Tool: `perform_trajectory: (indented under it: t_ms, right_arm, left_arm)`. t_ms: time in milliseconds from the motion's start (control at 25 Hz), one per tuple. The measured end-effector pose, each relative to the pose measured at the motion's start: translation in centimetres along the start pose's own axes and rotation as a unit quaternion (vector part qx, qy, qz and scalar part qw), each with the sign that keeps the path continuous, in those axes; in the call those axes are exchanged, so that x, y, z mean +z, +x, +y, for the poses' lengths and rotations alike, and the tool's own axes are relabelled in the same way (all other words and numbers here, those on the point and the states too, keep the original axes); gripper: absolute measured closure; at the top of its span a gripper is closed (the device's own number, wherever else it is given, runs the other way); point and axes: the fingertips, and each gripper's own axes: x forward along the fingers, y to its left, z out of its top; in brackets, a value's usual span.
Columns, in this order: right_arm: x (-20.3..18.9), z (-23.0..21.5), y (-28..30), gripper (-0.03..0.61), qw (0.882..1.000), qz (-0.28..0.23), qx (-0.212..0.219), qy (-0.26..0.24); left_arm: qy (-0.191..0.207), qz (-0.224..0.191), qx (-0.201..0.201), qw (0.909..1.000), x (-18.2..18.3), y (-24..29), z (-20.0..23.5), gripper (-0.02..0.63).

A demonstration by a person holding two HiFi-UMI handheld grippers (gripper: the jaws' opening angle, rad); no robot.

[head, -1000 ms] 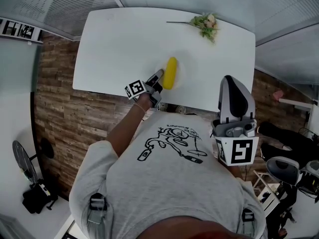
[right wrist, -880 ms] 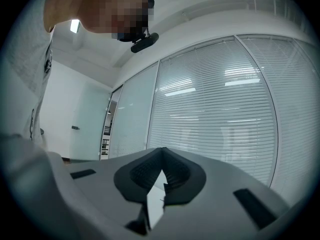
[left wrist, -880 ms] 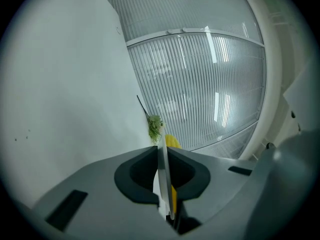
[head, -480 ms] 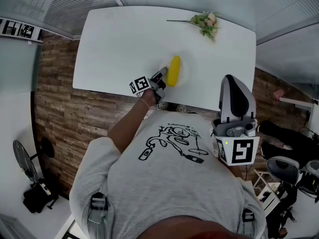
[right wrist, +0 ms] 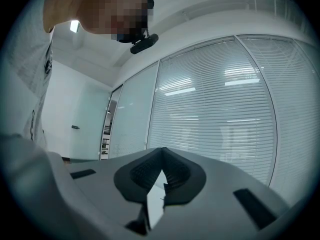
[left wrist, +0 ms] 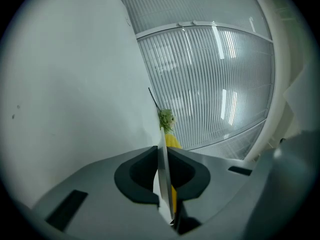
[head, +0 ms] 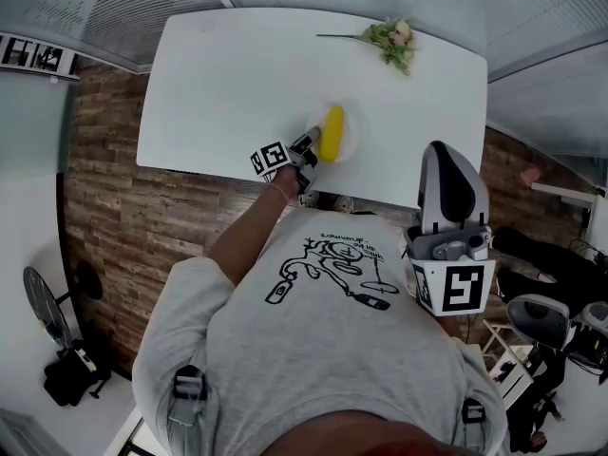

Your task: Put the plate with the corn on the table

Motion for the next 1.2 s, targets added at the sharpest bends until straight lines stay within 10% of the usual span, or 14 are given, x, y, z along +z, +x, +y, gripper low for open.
perform_trajectory:
  t_ms: [1200]
  right_arm:
    - [-0.4, -0.1, 0.1, 0.572, 1.000, 0.011, 0.003, -0.006]
  left_arm:
    - [-0.001, 0.016, 0.046, 0.9988, -0.4, 0.7, 2.8, 0.579]
